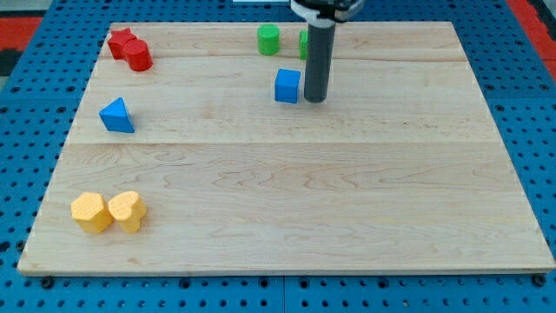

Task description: Move the blue cube into the triangle

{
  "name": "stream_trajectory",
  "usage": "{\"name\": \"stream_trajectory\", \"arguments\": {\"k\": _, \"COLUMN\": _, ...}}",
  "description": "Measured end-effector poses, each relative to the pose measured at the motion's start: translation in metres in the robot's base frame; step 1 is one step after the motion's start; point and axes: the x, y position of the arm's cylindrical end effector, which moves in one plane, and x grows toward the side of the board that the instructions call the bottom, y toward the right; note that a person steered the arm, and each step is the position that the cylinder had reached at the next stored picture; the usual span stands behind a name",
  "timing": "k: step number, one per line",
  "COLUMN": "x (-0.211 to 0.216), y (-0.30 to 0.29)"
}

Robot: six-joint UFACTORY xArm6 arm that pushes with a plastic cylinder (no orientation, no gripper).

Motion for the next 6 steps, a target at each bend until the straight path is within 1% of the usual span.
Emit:
{"name": "stream_trajectory", "arguments": {"k": 1, "x": -0.009, "y": -0.037}}
{"name": "stream_trajectory", "arguments": {"k": 2, "x": 0.047, "y": -0.133}}
{"name": "stream_trajectory", "arguments": {"k": 3, "x": 0.061, "y": -0.192}}
{"name": "stream_trajectory", "arguments": {"k": 4, "x": 0.048, "y": -0.198}}
{"name": "stream_trajectory", "arguments": {"k": 6, "x": -0.014, "y": -0.029}}
